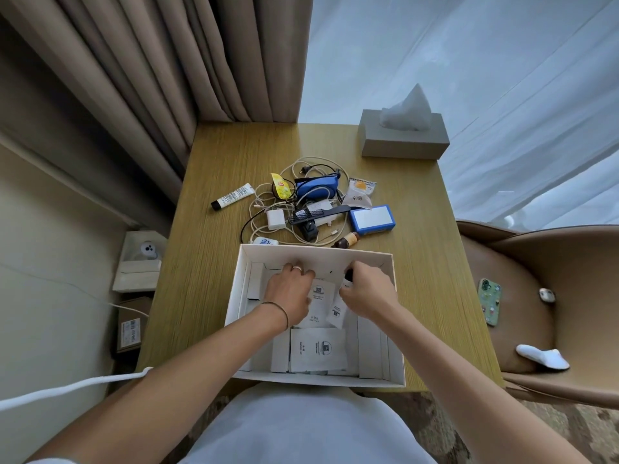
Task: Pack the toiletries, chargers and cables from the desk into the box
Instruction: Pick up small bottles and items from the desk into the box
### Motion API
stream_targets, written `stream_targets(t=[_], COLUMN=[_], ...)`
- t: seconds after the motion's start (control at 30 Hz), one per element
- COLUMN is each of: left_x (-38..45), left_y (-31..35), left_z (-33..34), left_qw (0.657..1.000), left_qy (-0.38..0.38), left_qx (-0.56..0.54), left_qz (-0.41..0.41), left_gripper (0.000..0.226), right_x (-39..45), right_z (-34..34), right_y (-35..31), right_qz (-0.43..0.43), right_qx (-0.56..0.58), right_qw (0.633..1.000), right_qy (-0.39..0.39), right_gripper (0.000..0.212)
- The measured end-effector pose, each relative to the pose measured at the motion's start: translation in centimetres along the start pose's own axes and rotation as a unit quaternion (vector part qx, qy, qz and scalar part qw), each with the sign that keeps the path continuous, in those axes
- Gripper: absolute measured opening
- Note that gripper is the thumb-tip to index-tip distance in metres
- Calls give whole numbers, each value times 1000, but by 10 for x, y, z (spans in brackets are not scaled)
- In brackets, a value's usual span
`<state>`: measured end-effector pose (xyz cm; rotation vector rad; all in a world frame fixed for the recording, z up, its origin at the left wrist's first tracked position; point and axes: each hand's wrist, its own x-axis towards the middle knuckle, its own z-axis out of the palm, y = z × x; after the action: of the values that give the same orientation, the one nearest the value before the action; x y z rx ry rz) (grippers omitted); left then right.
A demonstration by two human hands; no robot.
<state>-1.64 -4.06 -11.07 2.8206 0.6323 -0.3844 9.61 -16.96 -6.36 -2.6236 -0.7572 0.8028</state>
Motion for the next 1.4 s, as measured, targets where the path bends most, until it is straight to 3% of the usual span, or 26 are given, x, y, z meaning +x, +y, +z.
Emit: stream_targets(t=[0.27,0.5,0.8,1.0,1.13,1.4], left_x=[-14,-24,-38,-23,0,62], left_y=[-13,-18,-21,-19,-20,-16], left_z=[-12,-26,-51,-83,-101,-107], left_qw=[998,995,979,968,967,982], left_qy=[8,40,134,190,194,150], left_qx=[-55,-94,-149,-157,-161,-115], left_qz=[-6,3,49,55,47,-18], left_gripper=[44,39,28,26,26,26], right_x=[21,18,4,5,20,75], right_z=[16,26,4,-40,-63,-103], right_y=[-3,-2,-17,-45,-51,-28], right_qz=[14,7,-60,-139,-126,-72], right_qx=[-94,-105,-129,-89,-54,89], right_qw=[993,993,989,980,980,991], right_qy=[-64,-57,29,109,147,65], right_gripper=[43,45,17,16,15,17])
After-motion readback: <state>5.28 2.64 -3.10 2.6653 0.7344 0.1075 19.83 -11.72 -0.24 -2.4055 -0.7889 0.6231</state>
